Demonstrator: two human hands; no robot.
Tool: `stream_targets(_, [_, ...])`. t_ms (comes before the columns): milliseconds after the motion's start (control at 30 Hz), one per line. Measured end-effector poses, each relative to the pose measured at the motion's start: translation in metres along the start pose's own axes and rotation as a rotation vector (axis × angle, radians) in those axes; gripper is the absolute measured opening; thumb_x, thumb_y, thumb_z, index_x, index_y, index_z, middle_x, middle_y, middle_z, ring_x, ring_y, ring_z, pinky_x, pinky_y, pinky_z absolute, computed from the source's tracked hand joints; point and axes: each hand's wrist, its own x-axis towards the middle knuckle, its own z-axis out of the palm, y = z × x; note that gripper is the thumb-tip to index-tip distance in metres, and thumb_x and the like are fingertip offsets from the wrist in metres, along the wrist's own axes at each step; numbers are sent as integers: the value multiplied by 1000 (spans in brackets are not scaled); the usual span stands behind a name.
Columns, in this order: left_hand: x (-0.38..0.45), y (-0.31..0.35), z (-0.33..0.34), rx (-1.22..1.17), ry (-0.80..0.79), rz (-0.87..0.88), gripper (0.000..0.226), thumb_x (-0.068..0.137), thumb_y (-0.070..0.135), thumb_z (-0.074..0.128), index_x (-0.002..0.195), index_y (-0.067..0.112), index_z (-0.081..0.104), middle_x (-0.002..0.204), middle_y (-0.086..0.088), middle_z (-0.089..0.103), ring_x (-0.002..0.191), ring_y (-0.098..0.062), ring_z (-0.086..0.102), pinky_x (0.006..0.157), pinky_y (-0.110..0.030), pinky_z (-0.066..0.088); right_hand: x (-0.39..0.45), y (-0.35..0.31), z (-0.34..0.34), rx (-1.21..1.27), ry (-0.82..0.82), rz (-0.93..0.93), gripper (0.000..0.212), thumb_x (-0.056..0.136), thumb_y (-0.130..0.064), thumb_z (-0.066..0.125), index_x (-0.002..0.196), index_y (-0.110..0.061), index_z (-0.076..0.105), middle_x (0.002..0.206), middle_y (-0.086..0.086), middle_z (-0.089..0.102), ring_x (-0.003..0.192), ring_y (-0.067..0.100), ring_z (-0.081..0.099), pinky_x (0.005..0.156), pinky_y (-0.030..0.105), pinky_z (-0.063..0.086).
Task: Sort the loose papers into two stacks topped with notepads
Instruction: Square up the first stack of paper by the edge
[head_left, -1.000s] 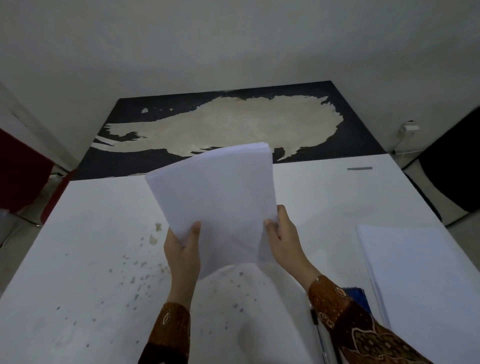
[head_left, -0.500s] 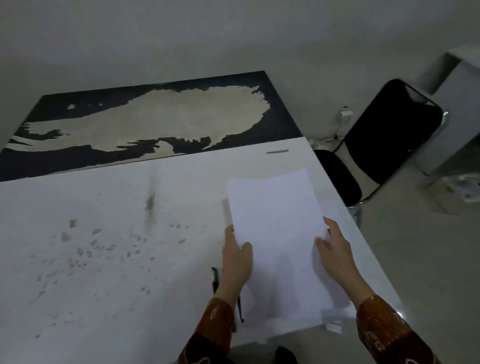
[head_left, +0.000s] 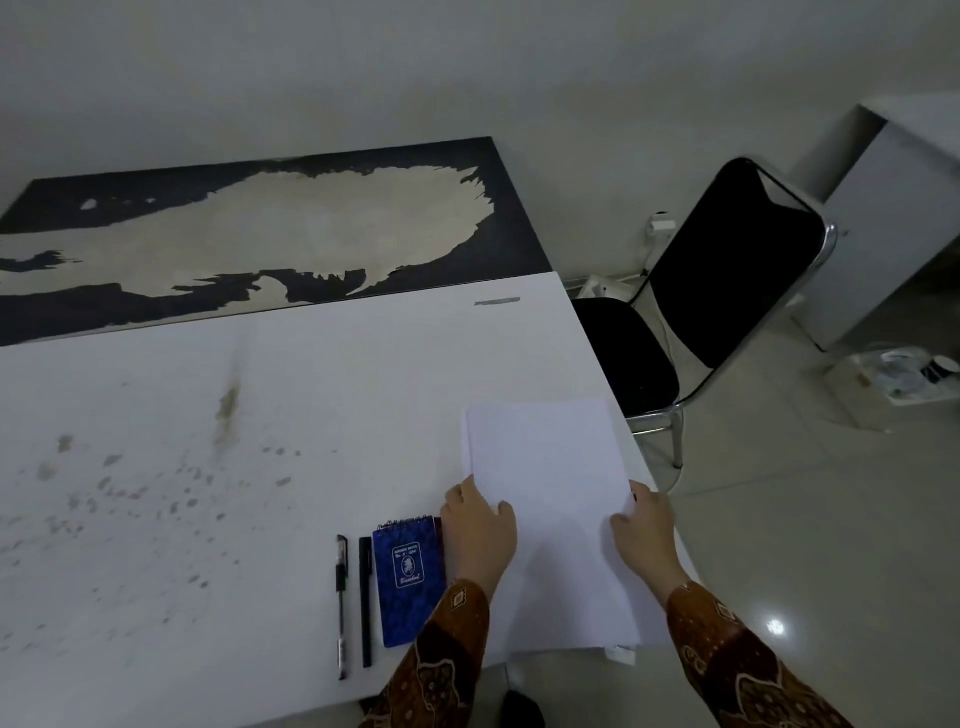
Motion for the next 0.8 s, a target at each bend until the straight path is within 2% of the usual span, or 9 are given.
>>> stream_targets(33, [0,0,1,7,-10,-11,62,93,26,48,146,7,23,146,-11,31,130,-25,30,108,-37,33,4,2,2,-5,-13,11,46,74,-18,48,118,-10,57,109,17,60,96,32,55,88,39,49])
stream_targets(100, [2,-1,3,16,-21,-33,65,93,27,47,149,8,18,150,-11,27,134,-27,26,111,-40,31,-4,-15,-10,83,-12,13,37,80,-10,53,117,-6,57,109,14,60,95,29,56,85,33,46])
stream_targets(233, [6,0,4,12,-13,-59,64,94,26,46,150,9,19,150,-11,28,135,-27,26,109,-40,32,-3,-29,-25,255,-57,162,25,84,-7,59,109,-5,60,96,7,62,91,26,60,78,31,47])
stream_targets(300, [7,0,5,-11,-5,-59,61,94,24,48,148,10,25,148,-11,31,134,-26,27,108,-40,33,4,-33,-33,281,-107,211,9,84,-6,59,82,-2,67,69,4,64,66,18,63,58,22,46])
stream_targets(367, [8,-2,5,-75,12,-67,55,93,20,49,145,12,32,145,-10,35,131,-26,30,105,-40,36,11,-38,-36,297,-183,254,29,86,1,55,57,-4,54,40,-3,50,34,8,49,35,13,33])
stream_targets(400, [8,-3,4,-113,23,-73,52,93,19,50,143,12,35,142,-10,38,129,-26,33,102,-38,38,10,-41,-38,302,-205,265,30,86,2,55,58,-5,50,40,-1,48,30,8,45,31,13,30])
stream_targets(500, [10,-3,2,-180,47,-83,46,92,17,51,137,12,41,135,-10,44,122,-24,41,91,-30,39,16,-43,-33,279,-231,269,11,84,-10,60,83,0,58,74,9,60,61,20,59,48,20,40])
stream_targets(600, [9,-5,3,-190,61,-80,43,92,17,52,134,13,44,131,-9,47,118,-23,44,89,-29,39,16,-42,-20,286,-161,243,37,80,-20,64,109,2,56,103,15,63,91,30,61,68,27,45])
stream_targets(800, [7,-5,2,-217,67,-78,39,92,15,53,130,13,46,127,-8,48,101,-12,40,82,-27,37,8,-37,-11,257,-92,253,46,80,-25,62,115,4,54,112,18,62,101,33,58,80,34,47])
